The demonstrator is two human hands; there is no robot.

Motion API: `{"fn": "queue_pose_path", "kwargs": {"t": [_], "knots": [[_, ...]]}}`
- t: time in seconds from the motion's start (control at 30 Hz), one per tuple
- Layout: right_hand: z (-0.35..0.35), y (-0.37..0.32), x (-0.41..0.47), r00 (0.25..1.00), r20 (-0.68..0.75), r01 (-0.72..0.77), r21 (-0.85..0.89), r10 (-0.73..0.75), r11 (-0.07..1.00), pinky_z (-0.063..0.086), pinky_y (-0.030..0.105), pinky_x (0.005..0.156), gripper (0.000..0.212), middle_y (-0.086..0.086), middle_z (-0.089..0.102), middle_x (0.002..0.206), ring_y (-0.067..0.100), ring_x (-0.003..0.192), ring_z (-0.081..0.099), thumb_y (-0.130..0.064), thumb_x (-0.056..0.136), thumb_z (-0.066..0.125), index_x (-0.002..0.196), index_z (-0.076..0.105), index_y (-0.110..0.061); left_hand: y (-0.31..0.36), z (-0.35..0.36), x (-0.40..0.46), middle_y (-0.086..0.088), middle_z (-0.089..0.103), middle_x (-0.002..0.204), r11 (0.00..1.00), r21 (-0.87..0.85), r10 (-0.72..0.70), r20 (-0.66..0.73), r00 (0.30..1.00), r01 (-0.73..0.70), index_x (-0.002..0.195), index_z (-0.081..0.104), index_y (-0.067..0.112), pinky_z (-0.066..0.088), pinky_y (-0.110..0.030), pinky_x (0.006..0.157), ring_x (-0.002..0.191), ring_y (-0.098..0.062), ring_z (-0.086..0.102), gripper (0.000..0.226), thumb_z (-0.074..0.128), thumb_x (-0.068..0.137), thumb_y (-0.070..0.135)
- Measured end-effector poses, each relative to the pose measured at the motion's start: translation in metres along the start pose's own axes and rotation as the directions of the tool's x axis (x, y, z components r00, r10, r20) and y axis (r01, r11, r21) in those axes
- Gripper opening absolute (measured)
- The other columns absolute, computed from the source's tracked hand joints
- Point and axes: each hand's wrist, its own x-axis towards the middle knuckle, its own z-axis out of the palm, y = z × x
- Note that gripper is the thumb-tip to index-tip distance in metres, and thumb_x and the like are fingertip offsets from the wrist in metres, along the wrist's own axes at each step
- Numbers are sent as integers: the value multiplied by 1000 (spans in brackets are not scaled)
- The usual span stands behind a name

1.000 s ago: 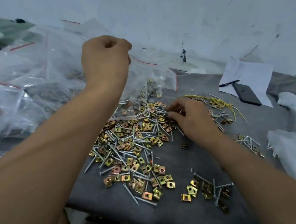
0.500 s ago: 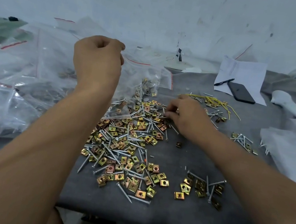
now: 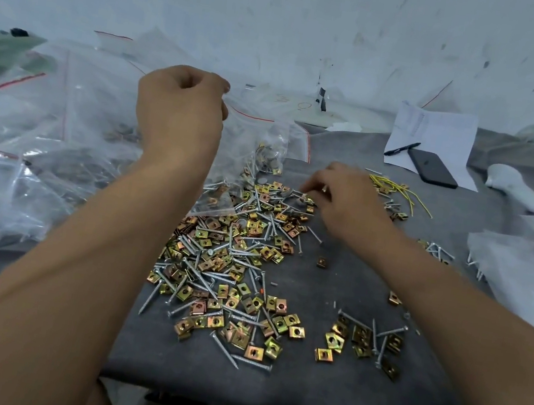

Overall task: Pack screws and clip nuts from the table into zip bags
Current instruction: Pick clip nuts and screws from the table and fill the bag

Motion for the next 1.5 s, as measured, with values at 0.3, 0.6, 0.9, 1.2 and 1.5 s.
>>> {"fn": "queue_pose_path", "kwargs": {"t": [0.3, 0.6, 0.9, 1.2, 1.5], "knots": [[7, -1, -4, 978, 202, 58, -45, -48, 997, 49, 40, 98, 25, -2, 61, 114, 21, 115, 54, -19, 101, 63, 120, 75, -28, -1, 0, -1, 3, 60, 54, 1000, -6, -7, 11, 1000, 7, 78, 78, 14, 42, -37, 60, 57, -21, 49, 21, 60, 88, 11], [7, 9, -5, 991, 133, 38, -77, -28, 996, 42, 38, 102, 25, -2, 61, 125, 23, 120, 48, -25, 101, 64, 124, 73, -26, -1, 0, -2, 3, 61, 55, 1000, 3, -4, 13, 1000, 4, 77, 78, 13, 43, -36, 62, 57, -22, 49, 20, 60, 87, 13], [5, 8, -1, 986, 166, 15, -225, 23, 974, 39, 44, 104, 22, -5, 62, 124, 25, 125, 47, -24, 99, 65, 115, 72, -37, -2, 1, -2, 4, 61, 55, 1000, 10, -8, 20, 1000, 7, 76, 77, 16, 44, -36, 61, 55, -20, 49, 21, 60, 87, 12], [4, -4, -1, 992, 128, 21, -41, -16, 999, 32, 42, 101, 10, -9, 58, 116, 19, 117, 45, -35, 98, 65, 104, 60, -30, -2, 2, -3, 4, 60, 54, 1000, 12, -16, 14, 1000, 16, 77, 78, 16, 43, -36, 60, 55, -20, 49, 21, 59, 87, 13], [7, -5, -5, 993, 31, -118, 338, 114, 934, 54, 24, 73, 12, -9, 66, 86, 6, 81, 63, -16, 90, 74, 95, 64, -22, -2, 2, -1, 4, 60, 53, 1000, 22, -23, 13, 1000, 22, 79, 78, 10, 44, -34, 62, 55, -21, 49, 18, 61, 87, 14]]}}
